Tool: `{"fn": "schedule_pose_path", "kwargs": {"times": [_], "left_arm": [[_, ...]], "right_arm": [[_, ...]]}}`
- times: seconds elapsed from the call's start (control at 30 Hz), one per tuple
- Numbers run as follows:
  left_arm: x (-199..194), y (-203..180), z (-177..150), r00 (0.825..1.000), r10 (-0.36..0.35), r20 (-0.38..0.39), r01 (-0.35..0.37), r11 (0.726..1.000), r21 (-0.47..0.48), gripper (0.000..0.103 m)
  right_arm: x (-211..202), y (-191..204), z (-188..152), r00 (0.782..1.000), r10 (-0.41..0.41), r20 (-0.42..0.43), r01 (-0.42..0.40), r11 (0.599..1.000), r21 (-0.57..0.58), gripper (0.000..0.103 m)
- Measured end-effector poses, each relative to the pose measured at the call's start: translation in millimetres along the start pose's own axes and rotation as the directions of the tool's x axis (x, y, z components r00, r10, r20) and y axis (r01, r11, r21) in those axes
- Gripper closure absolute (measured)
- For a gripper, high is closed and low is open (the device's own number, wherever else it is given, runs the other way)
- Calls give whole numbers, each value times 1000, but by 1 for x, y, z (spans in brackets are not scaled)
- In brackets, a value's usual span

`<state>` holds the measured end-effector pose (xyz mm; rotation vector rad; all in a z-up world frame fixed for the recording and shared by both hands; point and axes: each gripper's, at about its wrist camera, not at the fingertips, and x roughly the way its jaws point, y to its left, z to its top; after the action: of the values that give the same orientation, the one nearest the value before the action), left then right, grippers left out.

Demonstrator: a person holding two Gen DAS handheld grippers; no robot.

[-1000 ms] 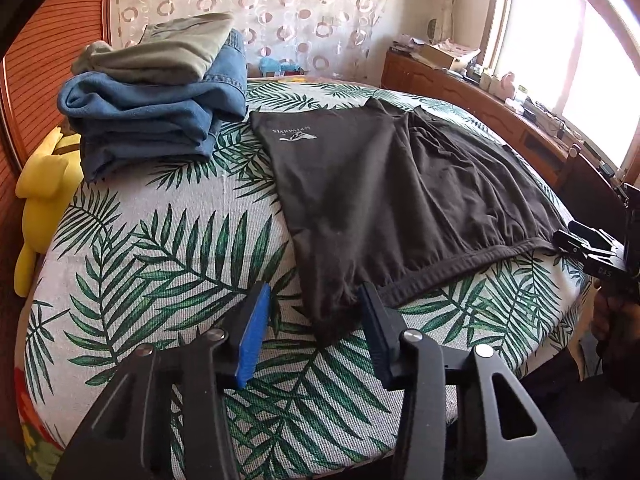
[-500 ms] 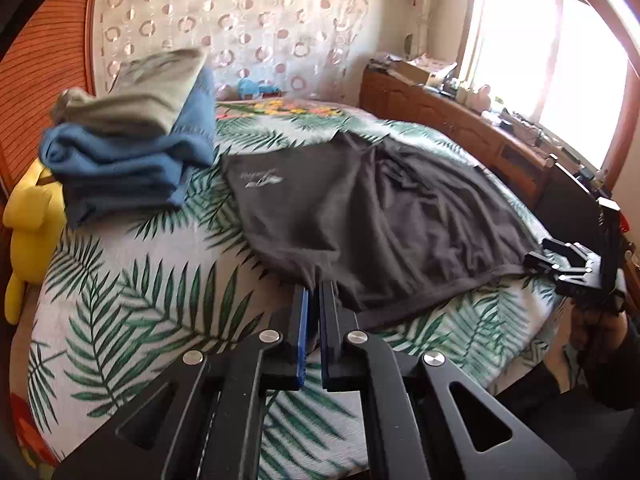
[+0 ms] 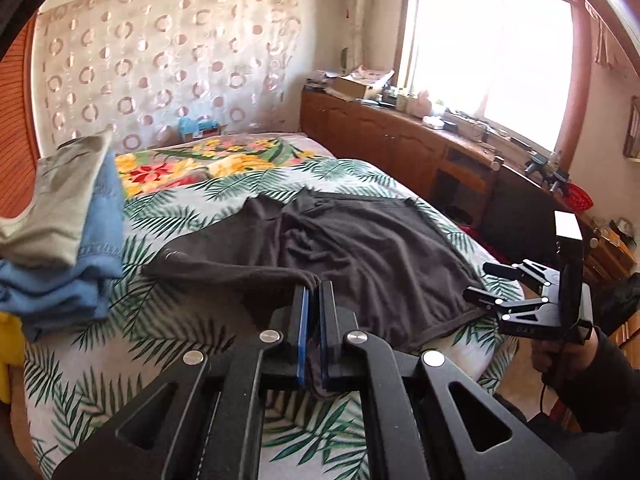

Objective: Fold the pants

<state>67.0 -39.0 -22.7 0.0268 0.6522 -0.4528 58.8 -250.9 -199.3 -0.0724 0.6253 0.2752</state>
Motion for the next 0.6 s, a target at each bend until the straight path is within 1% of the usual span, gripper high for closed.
{"fn": "schedule_pose_path", "kwargs": {"times": [0.2,0.37,0.6], "left_arm": [[13,-19,21,998,-62,-2,62,997,37,98],[24,-35,39,995,-97,1,97,993,65,98],[40,-50,48,994,-112,-11,112,991,79,98]], "right_arm": [[0,-3,-1,1000,8,4,-8,1000,4,30],[0,-7,-2,1000,7,4,-7,1000,11,31],[-3,-7,0,1000,5,10,-6,1000,17,31]]}}
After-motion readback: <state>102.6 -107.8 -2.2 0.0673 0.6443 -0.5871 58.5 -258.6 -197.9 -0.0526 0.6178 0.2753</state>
